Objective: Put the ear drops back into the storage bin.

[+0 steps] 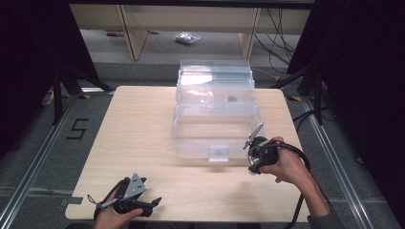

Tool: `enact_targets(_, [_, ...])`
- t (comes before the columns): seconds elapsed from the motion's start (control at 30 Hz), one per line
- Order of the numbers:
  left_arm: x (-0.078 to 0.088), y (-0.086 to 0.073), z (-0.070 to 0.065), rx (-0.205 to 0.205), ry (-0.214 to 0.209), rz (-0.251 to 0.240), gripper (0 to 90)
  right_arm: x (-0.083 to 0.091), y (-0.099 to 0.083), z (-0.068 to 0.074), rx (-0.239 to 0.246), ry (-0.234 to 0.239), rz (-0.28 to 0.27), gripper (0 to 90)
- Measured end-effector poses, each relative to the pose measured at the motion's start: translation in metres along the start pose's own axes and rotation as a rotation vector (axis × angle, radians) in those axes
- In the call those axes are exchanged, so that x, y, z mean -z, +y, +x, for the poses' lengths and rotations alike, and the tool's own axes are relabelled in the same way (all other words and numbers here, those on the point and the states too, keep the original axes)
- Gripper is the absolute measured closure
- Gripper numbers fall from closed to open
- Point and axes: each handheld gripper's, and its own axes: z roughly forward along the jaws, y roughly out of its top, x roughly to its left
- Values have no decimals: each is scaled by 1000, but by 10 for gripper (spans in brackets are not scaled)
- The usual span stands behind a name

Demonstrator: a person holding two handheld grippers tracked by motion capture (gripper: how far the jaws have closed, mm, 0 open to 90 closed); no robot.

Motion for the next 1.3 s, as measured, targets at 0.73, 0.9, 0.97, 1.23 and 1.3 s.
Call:
enact_targets(0.73, [-1,0,0,0,2,-6,150,37,21,-26,-3,-6,-24,603])
enact_targets(0.9, [1,1,1,-13,4,18,150,44,29,-34,-6,-9,-28,603])
enact_targets(0.97, [0,0,-1,3,-6,-4,150,46,31,-37,-8,-6,-31,603])
enact_targets(1.23, [1,1,1,-10,-3,16,150,50,50,-57,-47,-11,-27,603])
enact_targets(1.3, [1,1,1,-14,0,21,150,50,53,-60,-52,-14,-23,603])
